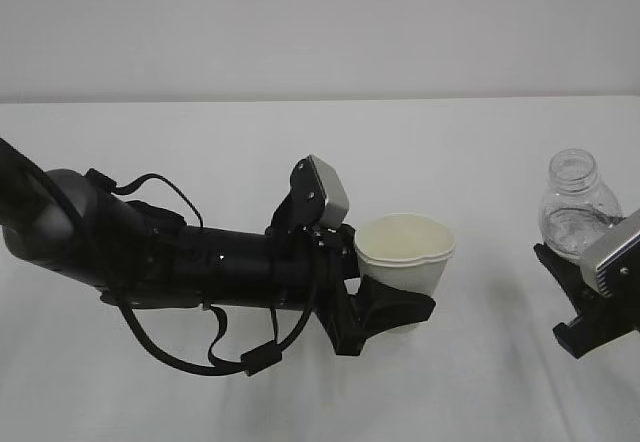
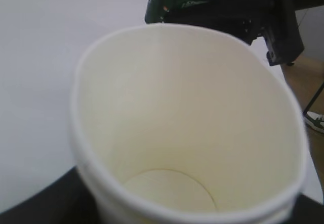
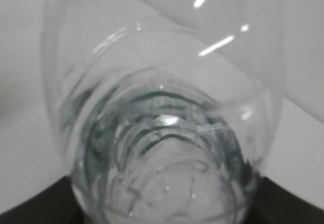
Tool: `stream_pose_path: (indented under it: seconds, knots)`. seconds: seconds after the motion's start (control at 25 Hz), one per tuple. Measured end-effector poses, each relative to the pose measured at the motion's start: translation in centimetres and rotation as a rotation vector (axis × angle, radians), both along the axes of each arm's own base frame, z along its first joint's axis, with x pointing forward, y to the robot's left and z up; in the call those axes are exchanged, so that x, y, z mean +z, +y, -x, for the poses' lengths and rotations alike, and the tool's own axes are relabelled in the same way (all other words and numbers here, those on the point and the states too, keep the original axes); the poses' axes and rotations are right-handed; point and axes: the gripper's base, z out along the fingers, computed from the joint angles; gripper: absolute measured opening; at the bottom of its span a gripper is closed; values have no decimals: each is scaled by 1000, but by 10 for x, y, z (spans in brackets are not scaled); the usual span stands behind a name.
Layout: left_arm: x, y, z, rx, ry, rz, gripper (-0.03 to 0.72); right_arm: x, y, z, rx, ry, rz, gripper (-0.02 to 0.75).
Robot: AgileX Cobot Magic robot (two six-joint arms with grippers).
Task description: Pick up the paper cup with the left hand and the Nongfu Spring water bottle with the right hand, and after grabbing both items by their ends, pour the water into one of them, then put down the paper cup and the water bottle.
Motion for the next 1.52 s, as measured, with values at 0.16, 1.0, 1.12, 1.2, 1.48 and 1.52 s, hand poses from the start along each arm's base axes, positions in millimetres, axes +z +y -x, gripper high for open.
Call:
stream_pose_path:
  seconds: [0.16,1.0,1.12,1.2,1.48,1.52]
  knots:
    - [2,-5,-4,-34,5,5,452,0,-1,0,-13,-1,2,412]
    - [8,-15,-2,-88,-4,12,452,9,-11,13,-138,-6,-100,411]
    - [7,-20,2,-100,-5,-3,452,11,-10,8,-143,-22,-117,411]
    - [6,-21,3,-100,-6,-18,452,13,-10,5,-151,-29,-140,411]
    - [8,-23,1,-100,-17,-17,452,23,-9,-10,-159,-78,-180,411]
    - [9,-24,0,-100,-22,-13,452,25,-9,-13,-160,-83,-186,411]
